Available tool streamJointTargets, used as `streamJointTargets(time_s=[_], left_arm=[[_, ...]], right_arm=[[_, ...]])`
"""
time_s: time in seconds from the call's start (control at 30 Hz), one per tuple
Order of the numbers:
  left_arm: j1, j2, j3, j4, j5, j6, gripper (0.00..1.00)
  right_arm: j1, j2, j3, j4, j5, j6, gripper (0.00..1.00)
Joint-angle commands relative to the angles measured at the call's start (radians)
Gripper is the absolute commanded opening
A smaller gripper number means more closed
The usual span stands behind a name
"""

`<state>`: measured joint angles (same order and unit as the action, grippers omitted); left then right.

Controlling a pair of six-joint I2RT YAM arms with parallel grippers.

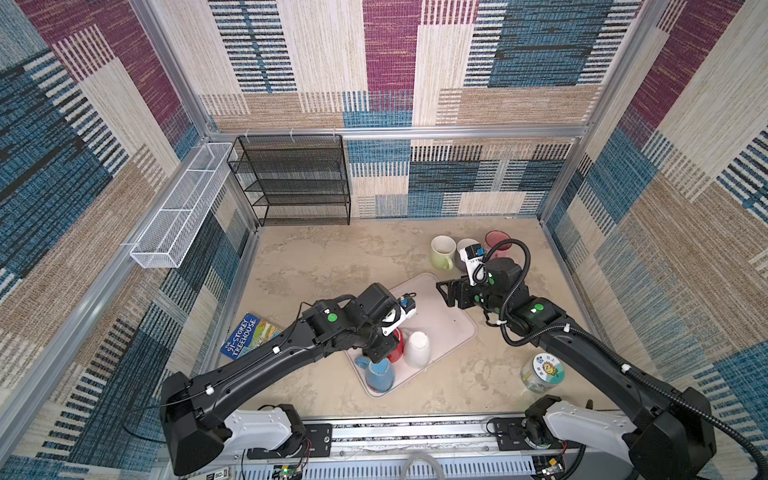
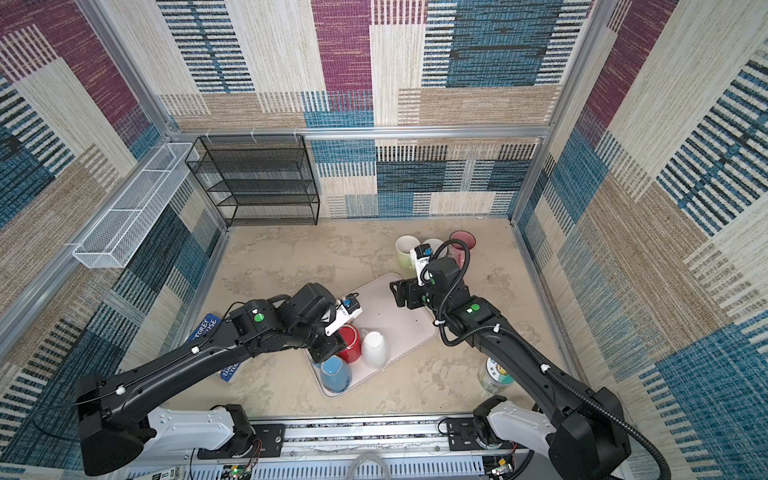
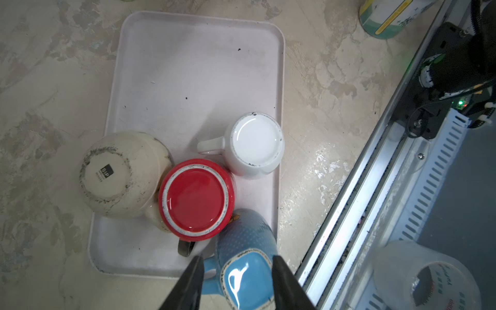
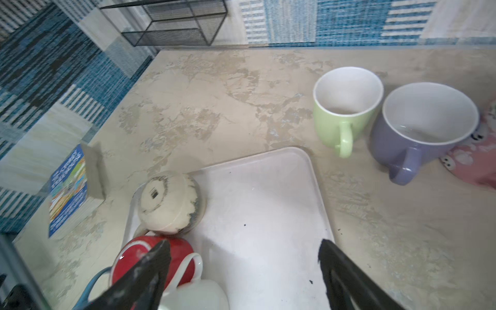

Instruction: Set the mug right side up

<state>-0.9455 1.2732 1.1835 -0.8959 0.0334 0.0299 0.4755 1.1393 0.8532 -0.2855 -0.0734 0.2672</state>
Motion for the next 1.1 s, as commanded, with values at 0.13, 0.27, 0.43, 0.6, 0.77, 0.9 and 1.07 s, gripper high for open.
streamJointTargets(time_s=[0.13, 0.27, 0.43, 0.6, 0.77, 0.9, 1.07], left_arm=[[-0.032, 0.069, -0.014, 0.058, 0.036, -0.073, 0.39], [-0.037, 0.098, -0.031, 0.113, 0.066, -0.093, 0.38], [-0.039, 0.147, -0.032, 0.160, 0.102, -0.113, 0.34], [-0.039, 0.192, -0.032, 0.204, 0.125, -0.154, 0.33], [-0.041, 0.223, -0.033, 0.248, 0.137, -0.191, 0.33], [-0.040, 0.254, -0.035, 0.279, 0.138, -0.222, 0.32], [-0.040, 0.289, -0.018, 0.320, 0.114, -0.252, 0.31]], right_arm=[[-0.142, -0.012, -0.116, 0.124, -0.083, 0.106, 0.87], [-0.145, -0.045, -0.127, 0.123, -0.085, 0.095, 0.88], [-0.147, -0.066, -0.136, 0.109, -0.088, 0.094, 0.88], [-0.146, -0.095, -0.143, 0.105, -0.061, 0.095, 0.88], [-0.148, -0.115, -0.146, 0.107, -0.050, 0.106, 0.88], [-0.150, -0.122, -0.148, 0.104, -0.049, 0.113, 0.88], [-0.151, -0.121, -0.148, 0.098, -0.062, 0.115, 0.88]])
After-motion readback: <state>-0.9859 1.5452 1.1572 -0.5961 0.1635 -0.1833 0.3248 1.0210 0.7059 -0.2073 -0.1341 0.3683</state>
